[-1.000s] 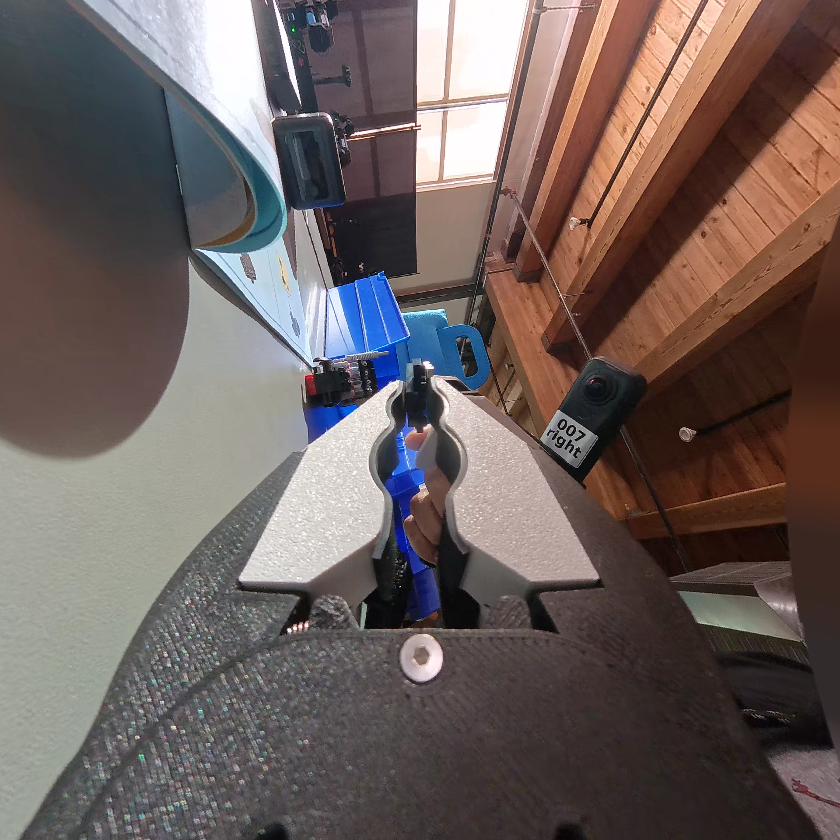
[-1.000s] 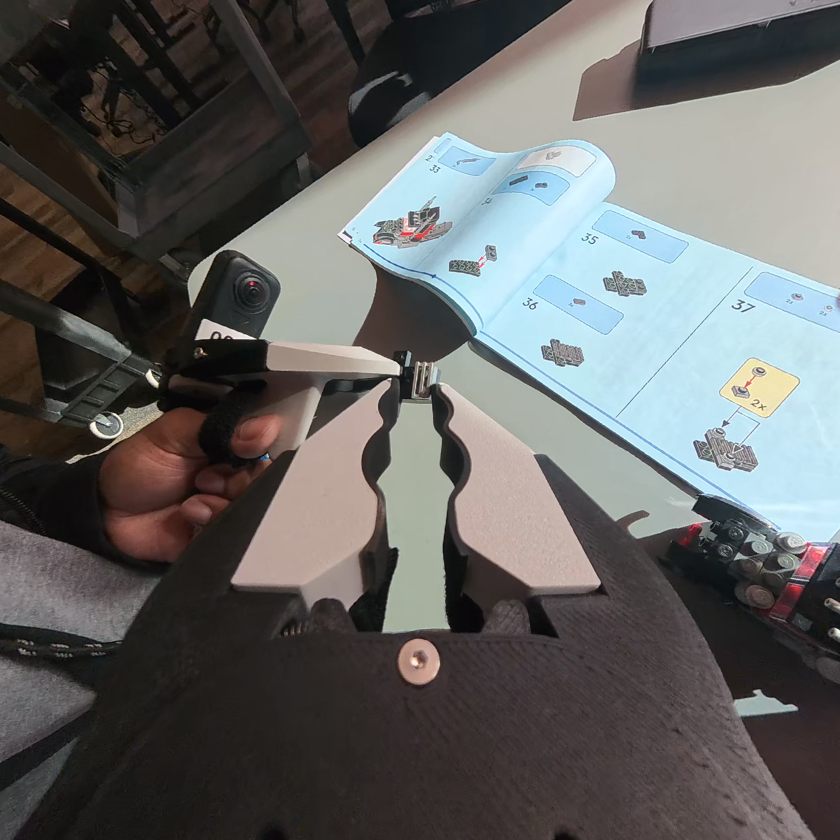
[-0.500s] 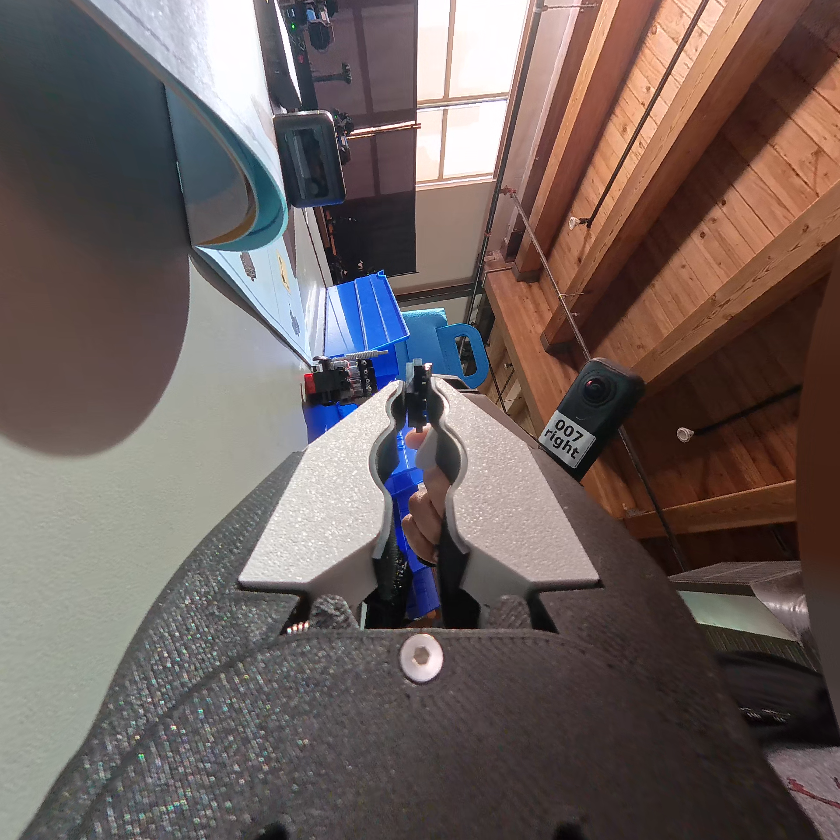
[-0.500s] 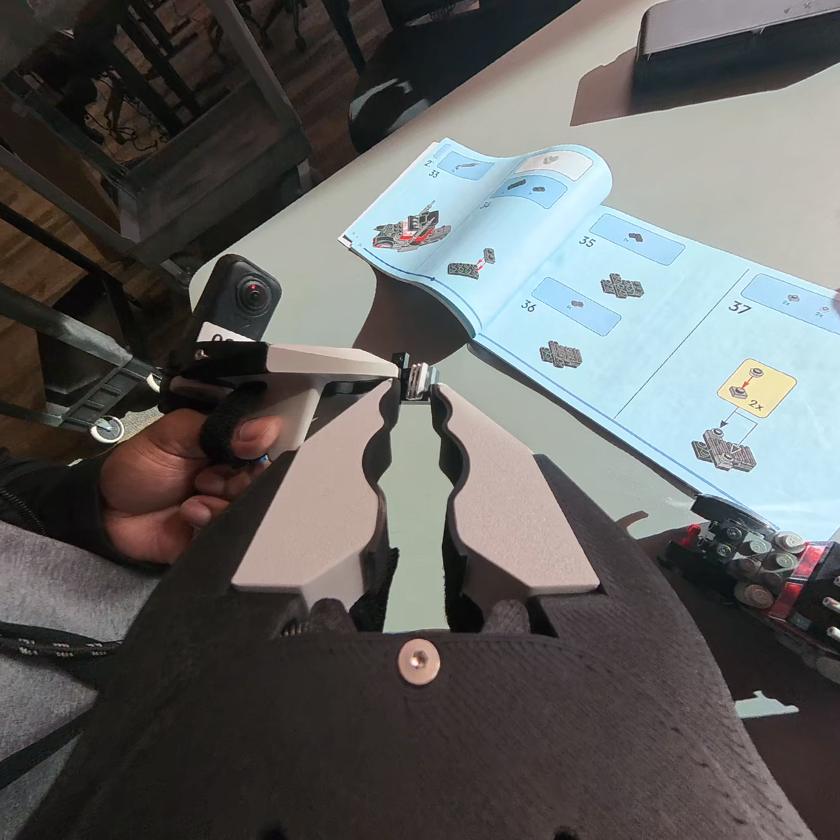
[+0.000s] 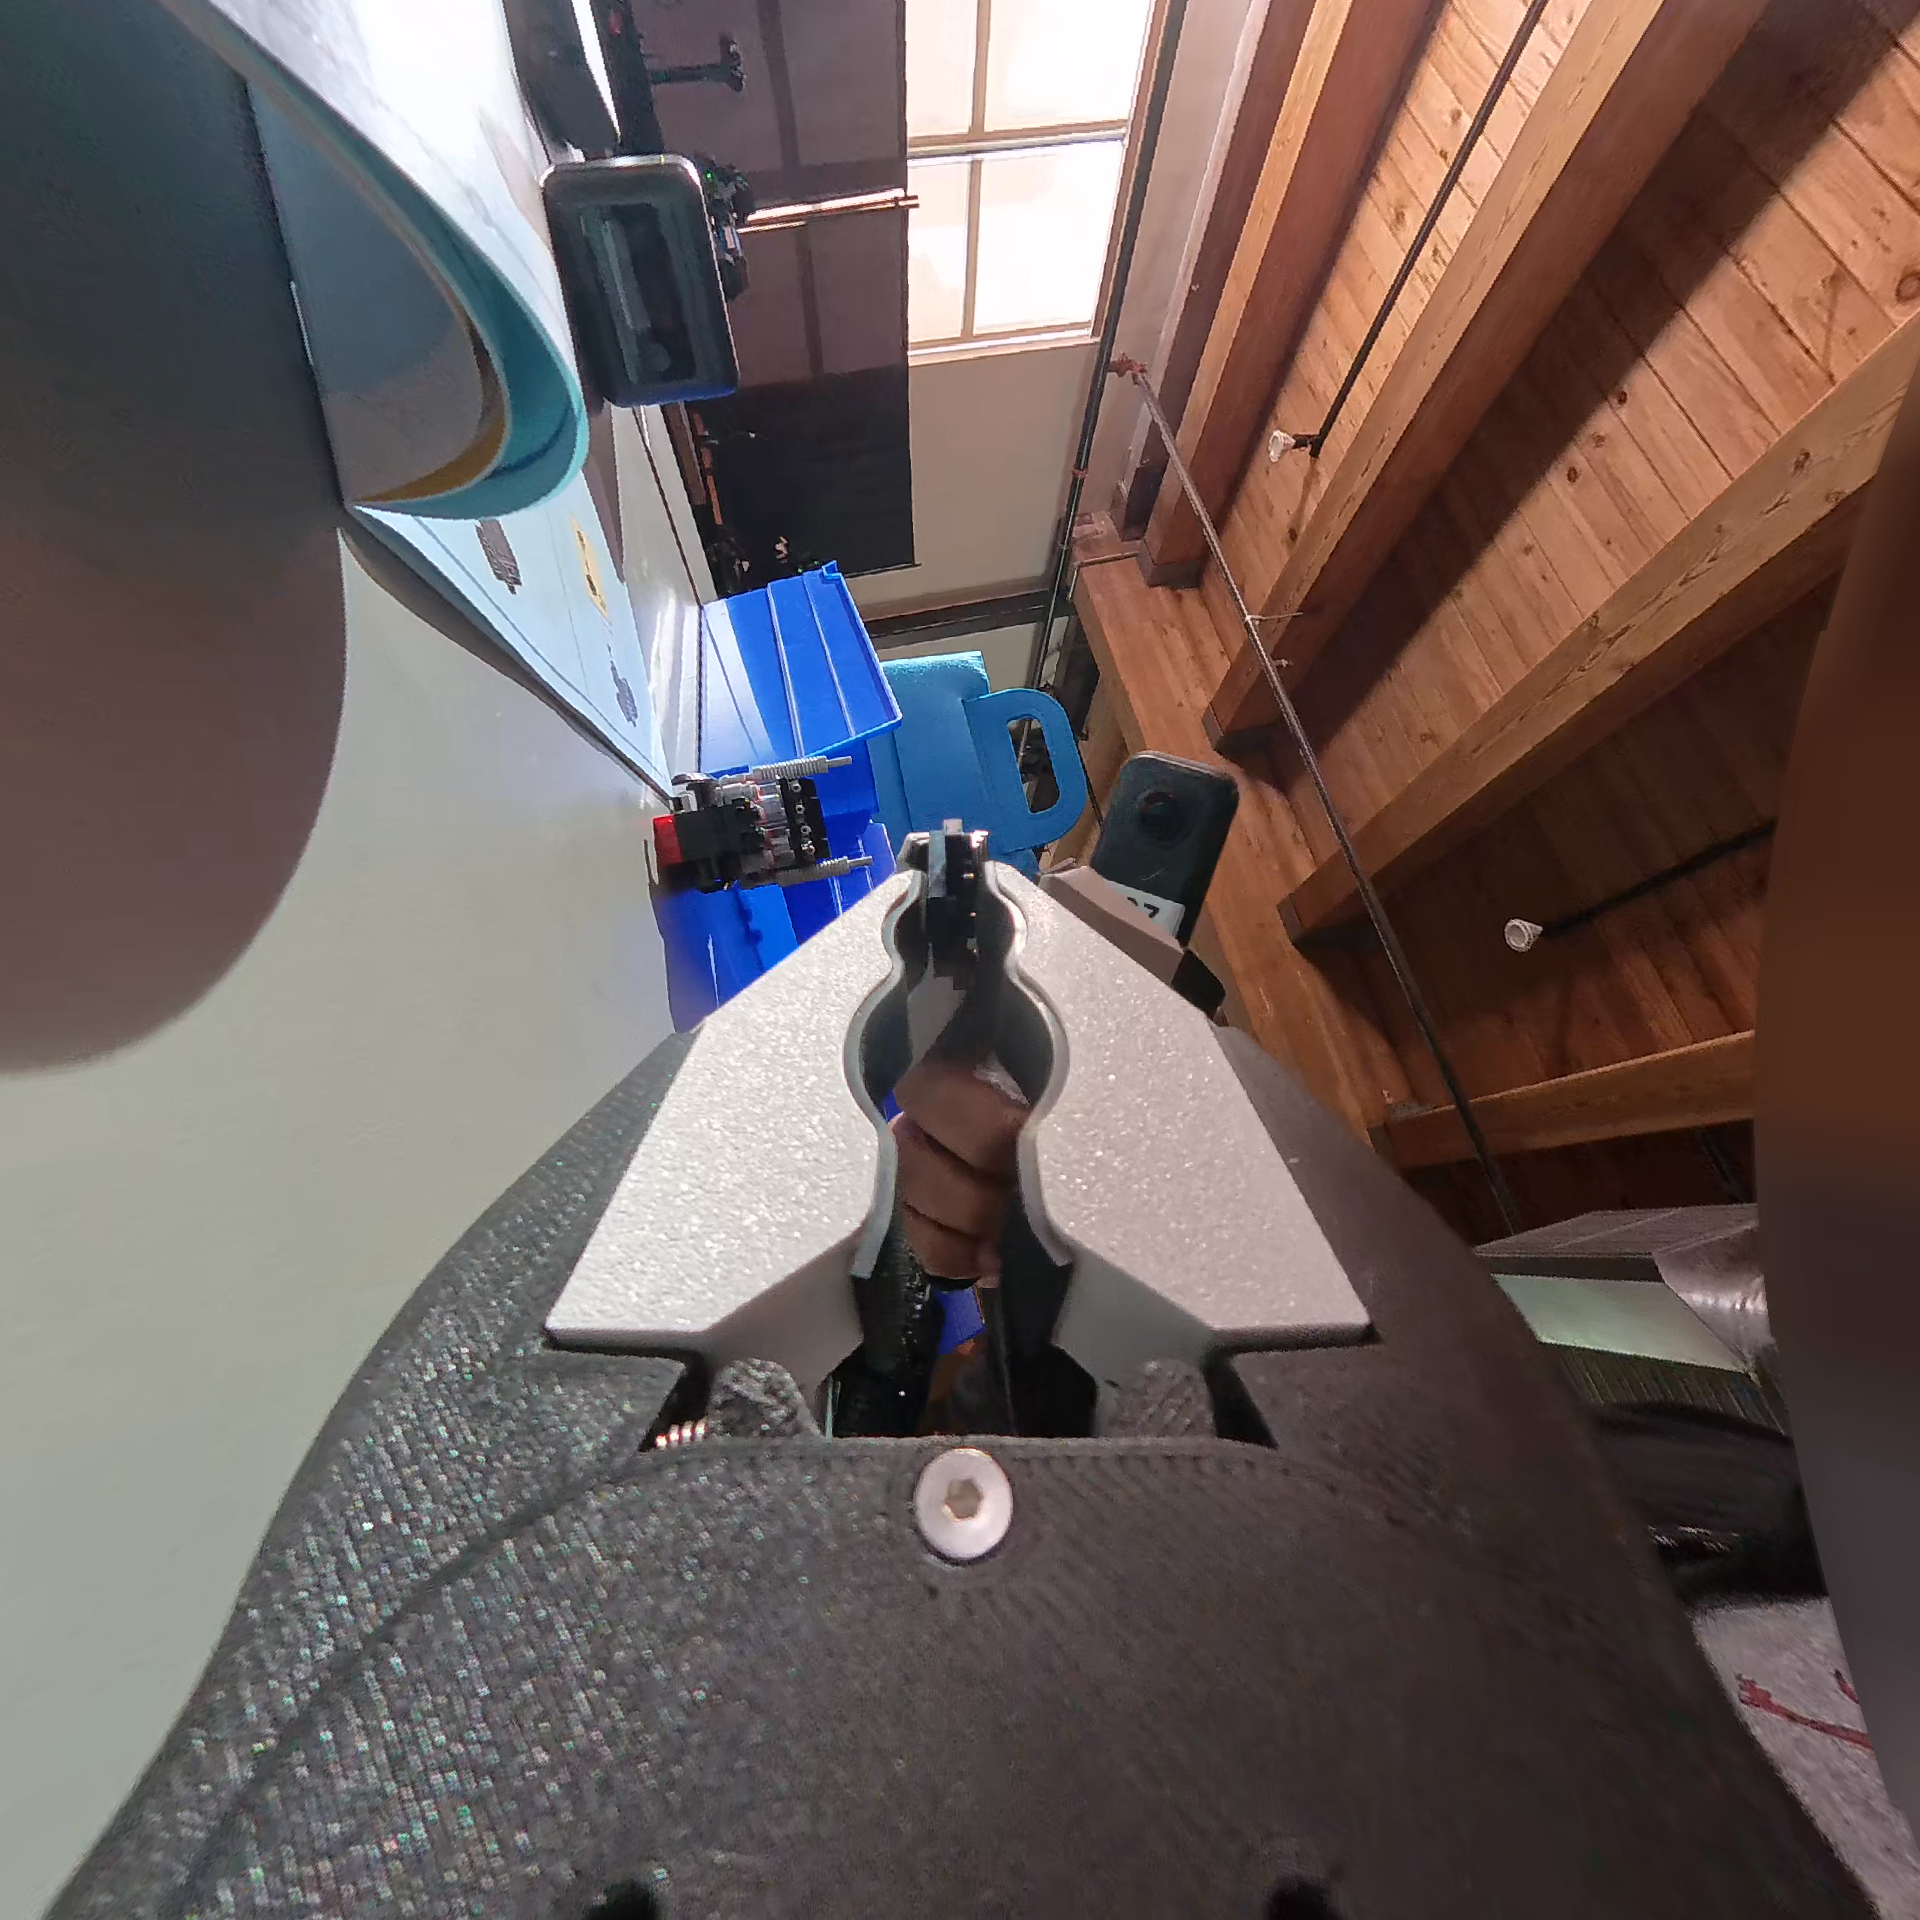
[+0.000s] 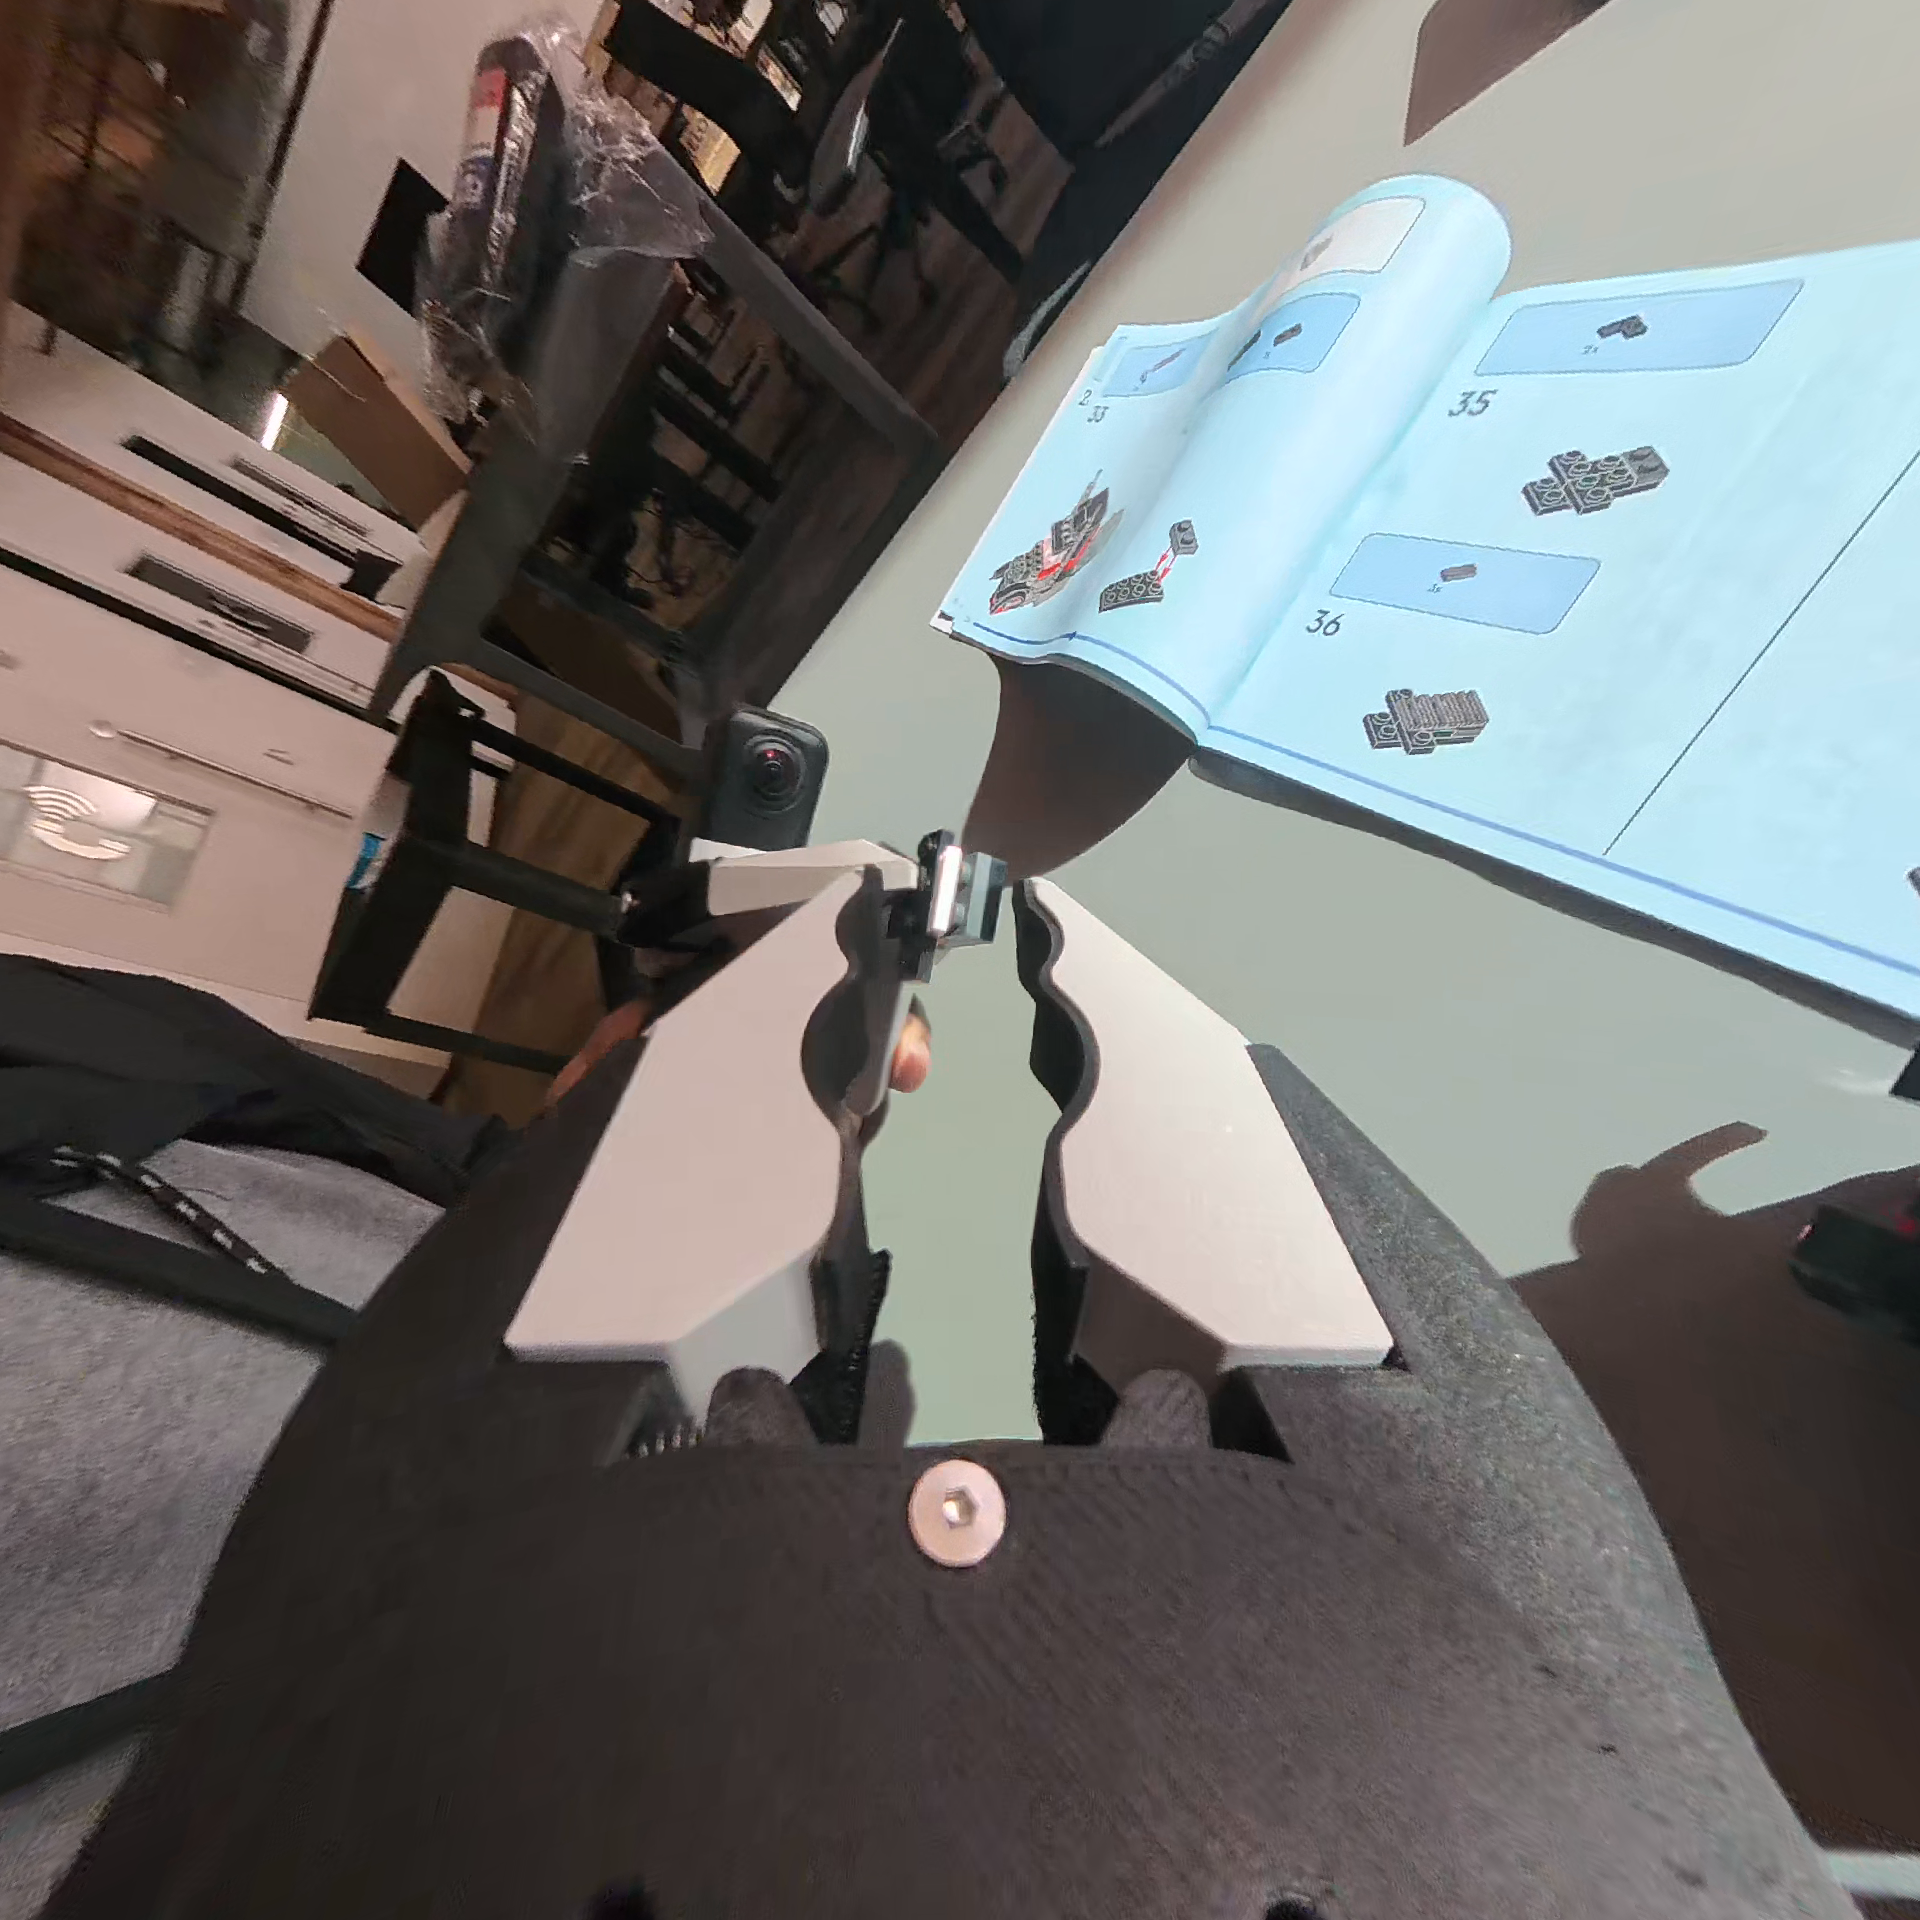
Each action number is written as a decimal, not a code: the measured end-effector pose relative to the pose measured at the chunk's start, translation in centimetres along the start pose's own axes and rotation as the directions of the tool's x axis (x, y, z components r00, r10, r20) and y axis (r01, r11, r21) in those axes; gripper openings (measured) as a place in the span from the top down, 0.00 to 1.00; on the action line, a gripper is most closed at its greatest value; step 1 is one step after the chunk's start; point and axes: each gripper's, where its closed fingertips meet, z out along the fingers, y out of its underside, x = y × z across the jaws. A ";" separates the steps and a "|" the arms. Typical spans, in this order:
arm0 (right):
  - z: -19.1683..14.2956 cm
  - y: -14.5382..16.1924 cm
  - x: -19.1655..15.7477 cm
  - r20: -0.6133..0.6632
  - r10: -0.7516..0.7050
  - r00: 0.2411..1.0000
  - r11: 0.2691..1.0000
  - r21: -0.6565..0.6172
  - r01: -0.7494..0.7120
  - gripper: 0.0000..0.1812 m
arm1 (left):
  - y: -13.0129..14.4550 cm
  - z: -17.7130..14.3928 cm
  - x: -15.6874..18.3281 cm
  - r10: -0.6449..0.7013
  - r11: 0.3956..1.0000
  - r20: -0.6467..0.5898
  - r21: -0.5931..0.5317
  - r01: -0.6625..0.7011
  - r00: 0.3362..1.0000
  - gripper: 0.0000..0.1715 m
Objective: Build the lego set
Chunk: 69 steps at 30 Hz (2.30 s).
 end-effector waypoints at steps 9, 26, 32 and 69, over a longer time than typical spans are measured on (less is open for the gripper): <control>-0.1 0.0 0.0 0.077 0.085 0.993 0.996 0.018 -0.087 0.92 | 0.3 0.0 0.4 0.002 1.000 -0.026 -0.023 -0.003 1.000 0.95; -0.3 -0.4 -0.9 0.166 0.130 0.978 0.986 0.082 -0.145 0.93 | 0.2 -0.3 1.2 0.021 1.000 -0.078 -0.007 -0.022 0.997 0.95; -0.1 -0.7 -1.6 0.194 0.119 0.974 0.981 0.128 -0.145 0.93 | -0.1 -0.5 1.9 0.033 0.999 -0.117 0.019 -0.031 0.993 0.95; -1.3 -0.8 -4.3 0.276 -0.040 0.960 0.980 0.197 -0.016 0.94 | 1.3 -0.6 4.4 0.178 0.983 -0.226 -0.005 -0.184 0.958 0.95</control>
